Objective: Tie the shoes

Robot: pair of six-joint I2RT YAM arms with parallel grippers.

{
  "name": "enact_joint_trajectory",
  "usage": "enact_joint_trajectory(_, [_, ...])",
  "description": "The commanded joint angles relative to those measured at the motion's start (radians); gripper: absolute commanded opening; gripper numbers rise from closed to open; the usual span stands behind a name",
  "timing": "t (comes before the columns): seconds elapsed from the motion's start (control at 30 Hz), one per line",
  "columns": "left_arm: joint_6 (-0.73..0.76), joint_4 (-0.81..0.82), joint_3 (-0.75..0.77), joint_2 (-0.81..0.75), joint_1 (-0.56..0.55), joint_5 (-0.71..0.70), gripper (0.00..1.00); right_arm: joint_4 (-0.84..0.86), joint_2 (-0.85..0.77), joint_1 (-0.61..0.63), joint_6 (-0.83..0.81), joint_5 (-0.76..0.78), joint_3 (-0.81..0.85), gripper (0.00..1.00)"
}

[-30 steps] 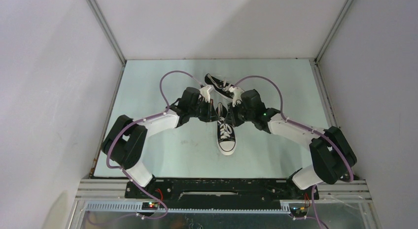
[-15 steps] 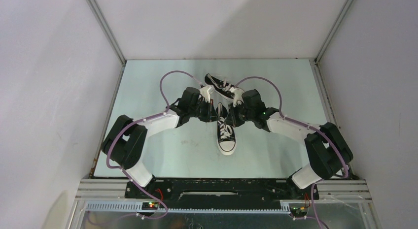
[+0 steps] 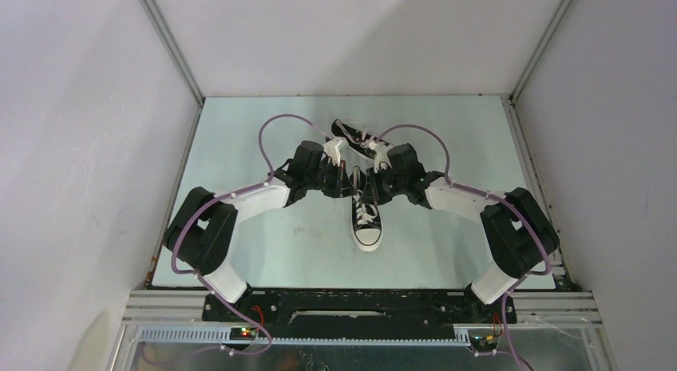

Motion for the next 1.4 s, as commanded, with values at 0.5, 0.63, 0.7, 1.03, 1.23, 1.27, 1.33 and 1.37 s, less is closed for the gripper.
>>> enact_joint_trajectory(0.5, [-0.017, 0.094, -0.021, -0.054, 0.018, 0.046, 0.37, 0.133, 0.068, -0.041, 0.08, -0.012, 0.064, 0.0])
enact_joint_trajectory(0.63, [-0.047, 0.123, -0.056, -0.079, 0.045, -0.005, 0.42, 0.131, 0.072, -0.044, 0.082, -0.002, 0.064, 0.0])
enact_joint_trajectory(0.7, [-0.062, 0.129, -0.071, -0.086, 0.06, -0.034, 0.5, 0.133, 0.075, -0.045, 0.082, -0.002, 0.064, 0.0])
enact_joint_trajectory(1.03, [-0.18, 0.183, -0.018, 0.052, 0.098, 0.028, 0.58, 0.108, 0.088, -0.021, 0.051, 0.011, 0.083, 0.0])
enact_joint_trajectory(1.23, [-0.264, 0.175, 0.006, 0.092, 0.11, 0.038, 0.6, 0.093, 0.084, -0.001, 0.036, 0.042, 0.089, 0.0])
enact_joint_trajectory(1.27, [-0.264, 0.16, 0.009, 0.101, 0.11, 0.028, 0.6, 0.092, 0.085, -0.001, 0.034, 0.044, 0.09, 0.0])
enact_joint_trajectory(1.33, [-0.272, 0.163, 0.019, 0.116, 0.11, 0.038, 0.59, 0.089, 0.087, 0.001, 0.034, 0.042, 0.094, 0.0])
enact_joint_trajectory(1.37, [-0.281, 0.167, 0.024, 0.125, 0.11, 0.041, 0.58, 0.088, 0.088, 0.001, 0.032, 0.042, 0.095, 0.0])
